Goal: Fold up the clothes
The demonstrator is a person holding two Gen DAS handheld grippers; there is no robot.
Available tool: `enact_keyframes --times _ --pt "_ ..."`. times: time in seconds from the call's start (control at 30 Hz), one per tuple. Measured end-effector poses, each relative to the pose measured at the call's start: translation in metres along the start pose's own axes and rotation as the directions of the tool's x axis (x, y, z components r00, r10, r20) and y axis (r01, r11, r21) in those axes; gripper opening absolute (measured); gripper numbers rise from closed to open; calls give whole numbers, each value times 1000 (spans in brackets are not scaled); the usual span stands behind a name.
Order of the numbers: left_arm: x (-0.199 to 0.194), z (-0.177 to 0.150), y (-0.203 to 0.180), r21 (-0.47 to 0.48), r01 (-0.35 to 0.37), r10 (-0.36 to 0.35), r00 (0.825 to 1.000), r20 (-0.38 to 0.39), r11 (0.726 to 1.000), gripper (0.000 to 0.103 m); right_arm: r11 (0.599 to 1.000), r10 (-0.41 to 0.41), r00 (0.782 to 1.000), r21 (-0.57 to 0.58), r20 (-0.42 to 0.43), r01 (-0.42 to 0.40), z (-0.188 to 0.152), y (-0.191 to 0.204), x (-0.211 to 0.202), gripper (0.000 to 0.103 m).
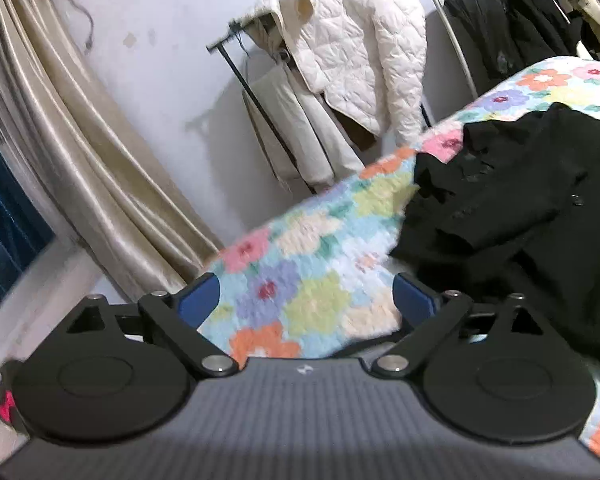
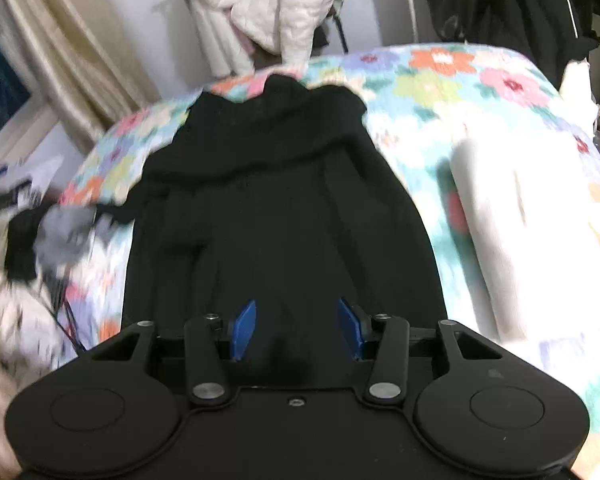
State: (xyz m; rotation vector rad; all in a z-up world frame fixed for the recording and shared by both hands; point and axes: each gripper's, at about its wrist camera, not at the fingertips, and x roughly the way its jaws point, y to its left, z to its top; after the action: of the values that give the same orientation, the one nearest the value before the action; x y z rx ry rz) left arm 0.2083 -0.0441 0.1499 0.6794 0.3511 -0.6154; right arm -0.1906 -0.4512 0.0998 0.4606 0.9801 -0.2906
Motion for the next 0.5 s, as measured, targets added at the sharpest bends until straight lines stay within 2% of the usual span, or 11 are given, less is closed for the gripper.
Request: enact_keyframes --times 0.07,0.13,0.17,0.2,0.27,0.37,0.4,0.43,0.47,0.5 --pt "-4 -7 -15 0 71 -71 997 -19 997 95 1000 22 998 10 -51 -22 -26 1 2 52" --pt "-4 -19 -41 18 165 -164 986 -32 986 95 998 55 994 34 -97 -52 -58 -1 10 52" --pt "-4 -26 -57 18 227 -227 974 -24 974 95 997 61 993 42 -104 -57 -72 -2 17 52" --pt "-4 -33 -74 12 302 -302 953 -16 953 95 996 69 991 61 -111 -63 -89 -3 27 52" --pt "-5 -46 -112 12 444 -444 896 -3 896 95 993 73 993 102 -90 -63 -115 -5 48 52" --pt "-7 -58 -182 85 621 -622 783 -19 779 95 986 76 997 148 10 -77 -133 -4 76 52" --pt "-9 -58 -202 114 655 -657 754 -25 747 95 982 88 995 164 53 -96 -134 -4 84 52" --pt "-11 -57 -220 137 692 -695 718 -33 709 95 975 104 989 186 101 -121 -132 -5 93 52" --pt "-13 -54 -237 145 735 -737 674 -49 663 95 966 122 984 211 128 -147 -128 -8 103 52" --pt "-15 -52 -249 156 760 -763 644 -58 631 95 956 140 978 236 154 -174 -125 -11 112 54"
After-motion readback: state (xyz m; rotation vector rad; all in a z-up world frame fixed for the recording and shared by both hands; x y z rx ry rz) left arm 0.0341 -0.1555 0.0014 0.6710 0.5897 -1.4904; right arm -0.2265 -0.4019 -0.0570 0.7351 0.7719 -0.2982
